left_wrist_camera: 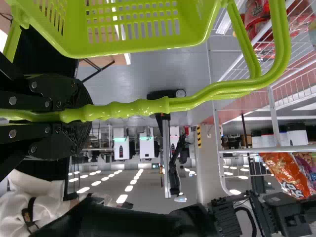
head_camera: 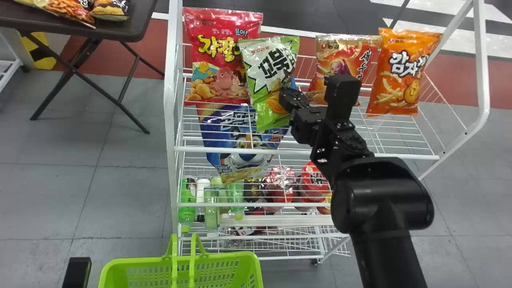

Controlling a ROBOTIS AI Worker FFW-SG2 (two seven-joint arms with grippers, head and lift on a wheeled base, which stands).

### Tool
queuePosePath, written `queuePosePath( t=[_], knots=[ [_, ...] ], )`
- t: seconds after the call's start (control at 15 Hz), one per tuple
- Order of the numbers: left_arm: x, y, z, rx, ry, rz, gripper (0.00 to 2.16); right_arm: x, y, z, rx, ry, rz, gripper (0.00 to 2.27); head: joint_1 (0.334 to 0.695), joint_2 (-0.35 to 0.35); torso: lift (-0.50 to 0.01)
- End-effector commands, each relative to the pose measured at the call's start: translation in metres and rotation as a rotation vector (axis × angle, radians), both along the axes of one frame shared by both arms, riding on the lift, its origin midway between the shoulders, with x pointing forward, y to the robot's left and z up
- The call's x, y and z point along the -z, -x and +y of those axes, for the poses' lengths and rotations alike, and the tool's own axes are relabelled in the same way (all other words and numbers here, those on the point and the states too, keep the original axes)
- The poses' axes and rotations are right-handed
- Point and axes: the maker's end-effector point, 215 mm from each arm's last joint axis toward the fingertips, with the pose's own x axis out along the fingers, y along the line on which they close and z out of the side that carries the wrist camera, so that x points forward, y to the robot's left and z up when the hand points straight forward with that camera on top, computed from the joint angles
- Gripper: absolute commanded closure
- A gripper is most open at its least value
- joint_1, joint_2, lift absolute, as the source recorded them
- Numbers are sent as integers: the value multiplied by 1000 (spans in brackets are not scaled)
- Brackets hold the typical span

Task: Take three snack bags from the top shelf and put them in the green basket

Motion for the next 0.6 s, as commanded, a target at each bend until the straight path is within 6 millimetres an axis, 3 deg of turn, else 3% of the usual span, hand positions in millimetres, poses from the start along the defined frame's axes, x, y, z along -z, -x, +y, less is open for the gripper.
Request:
queuePosePath(
  t=[0.0,0.27,0.4,0.53],
  knots=[
    [-3,4,-2,6,6,8,1997,-25,27,1,-2,-6,-37,2098,695,-231,-44],
    [-10,6,-1,10,1,-11,1997,-75,113,6,-11,-15,-91,2098,695,-246,-44],
    [-13,5,-2,9,5,-15,1997,-78,158,0,-2,-32,-53,2098,695,-265,-44],
    [-20,8,-7,7,18,-28,1997,-56,192,-8,6,-59,77,2098,695,-290,-44]
  ],
)
